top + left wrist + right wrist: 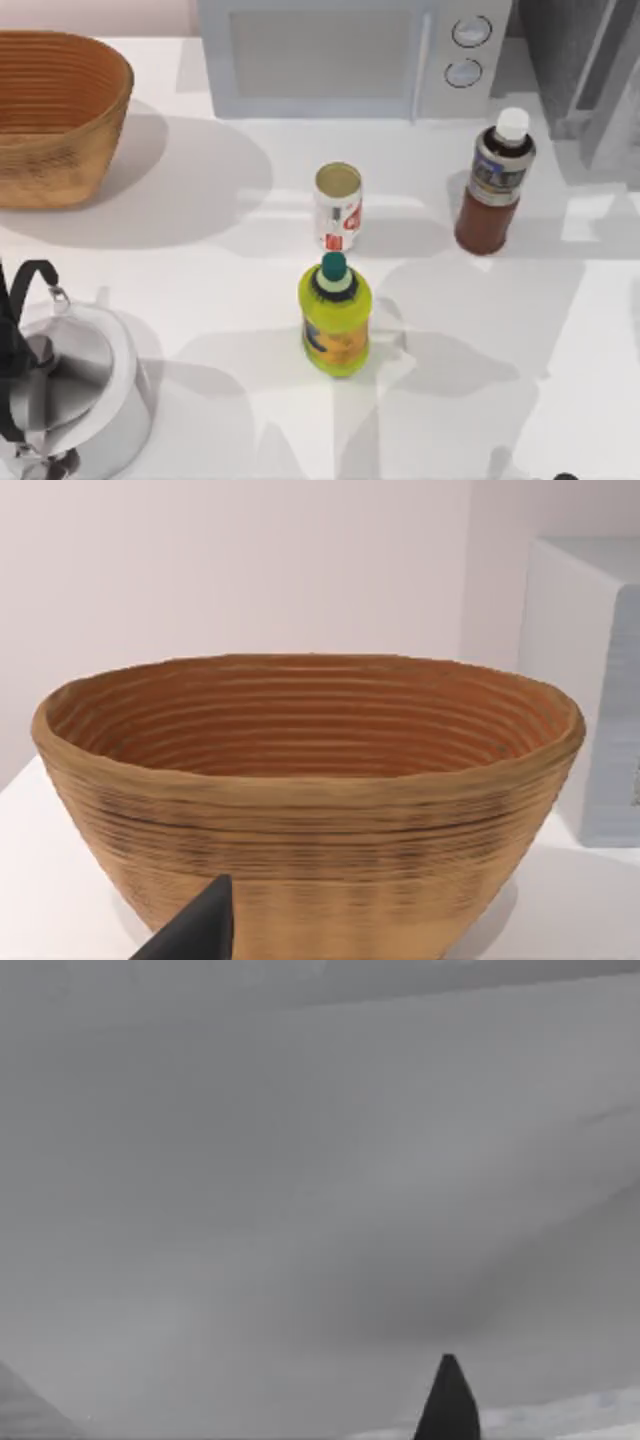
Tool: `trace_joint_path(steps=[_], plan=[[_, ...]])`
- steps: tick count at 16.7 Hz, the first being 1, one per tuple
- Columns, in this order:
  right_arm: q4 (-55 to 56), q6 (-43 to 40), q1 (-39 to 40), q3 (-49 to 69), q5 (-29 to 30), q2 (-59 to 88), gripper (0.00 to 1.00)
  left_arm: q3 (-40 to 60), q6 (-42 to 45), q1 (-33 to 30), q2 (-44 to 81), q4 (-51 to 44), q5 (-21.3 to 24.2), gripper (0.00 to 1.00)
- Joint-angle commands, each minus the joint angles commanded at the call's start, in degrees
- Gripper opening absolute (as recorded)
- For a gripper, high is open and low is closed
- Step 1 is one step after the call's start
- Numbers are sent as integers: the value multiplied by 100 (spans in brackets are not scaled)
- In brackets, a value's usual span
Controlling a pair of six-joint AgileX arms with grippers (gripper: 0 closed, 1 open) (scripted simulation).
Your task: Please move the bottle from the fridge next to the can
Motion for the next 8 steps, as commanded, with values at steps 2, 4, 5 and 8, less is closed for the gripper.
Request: trace_joint_path(steps=[2,4,5,8], plan=[[202,347,406,-175,392,-157,100,0,0,0,0,0,0,100],[292,499,567,-253,549,-231,100,0,0,0,0,0,0,100],[292,500,568,-253,550,-231,100,0,0,0,0,0,0,100],[272,472,475,-274,580,-202,100,0,0,0,0,0,0,100]])
